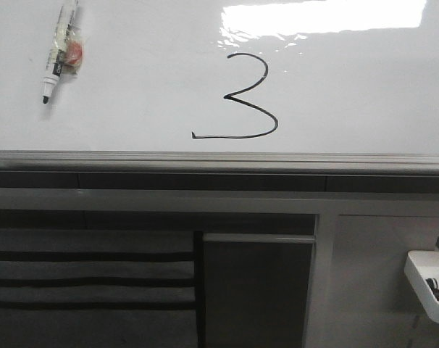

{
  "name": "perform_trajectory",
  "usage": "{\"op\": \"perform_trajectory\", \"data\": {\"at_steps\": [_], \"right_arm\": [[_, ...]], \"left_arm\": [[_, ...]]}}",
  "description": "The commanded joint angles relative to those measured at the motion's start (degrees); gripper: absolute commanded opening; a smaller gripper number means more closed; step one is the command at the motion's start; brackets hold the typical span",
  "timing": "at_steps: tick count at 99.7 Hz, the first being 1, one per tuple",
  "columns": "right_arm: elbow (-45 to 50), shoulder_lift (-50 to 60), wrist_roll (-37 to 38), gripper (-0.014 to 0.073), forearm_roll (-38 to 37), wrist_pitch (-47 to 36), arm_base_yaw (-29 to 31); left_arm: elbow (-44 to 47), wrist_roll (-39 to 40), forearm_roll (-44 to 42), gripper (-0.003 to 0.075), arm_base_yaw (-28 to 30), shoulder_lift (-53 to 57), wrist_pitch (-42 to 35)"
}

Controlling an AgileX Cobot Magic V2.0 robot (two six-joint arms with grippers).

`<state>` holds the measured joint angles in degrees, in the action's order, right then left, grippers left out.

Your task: Write number 3 on whiteboard

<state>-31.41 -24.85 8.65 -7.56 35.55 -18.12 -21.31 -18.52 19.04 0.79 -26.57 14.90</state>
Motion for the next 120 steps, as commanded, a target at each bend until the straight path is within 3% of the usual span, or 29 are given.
{"op": "perform_trajectory", "data": {"at_steps": [1,42,52,67,80,120], "right_arm": [[-1.42,-0.20,0.01,-0.0074,-1.32,-3.67,0.32],[-1.42,-0.20,0.01,-0.0074,-1.32,-3.67,0.32],[-1.42,-0.20,0.01,-0.0074,-1.32,-3.67,0.32],[-1.42,-0.20,0.01,-0.0074,-1.32,-3.67,0.32],[-1.42,-0.20,0.01,-0.0074,-1.32,-3.67,0.32],[-1.42,-0.20,0.01,-0.0074,-1.32,-3.67,0.32]], "left_arm": [[-0.39,0.74,0.94,-0.0018,-1.24,1.23,-4.63],[12.33,0.74,0.84,-0.0018,-1.79,23.23,-5.65],[15.00,3.69,-0.88,-0.0018,-1.94,24.45,-9.35],[17.49,18.52,-17.61,-0.0018,-2.02,26.94,-13.02],[22.15,18.52,-17.82,-0.0018,-2.02,28.74,-22.64],[21.85,18.52,-16.28,-0.0018,-2.42,28.74,-20.45]]}}
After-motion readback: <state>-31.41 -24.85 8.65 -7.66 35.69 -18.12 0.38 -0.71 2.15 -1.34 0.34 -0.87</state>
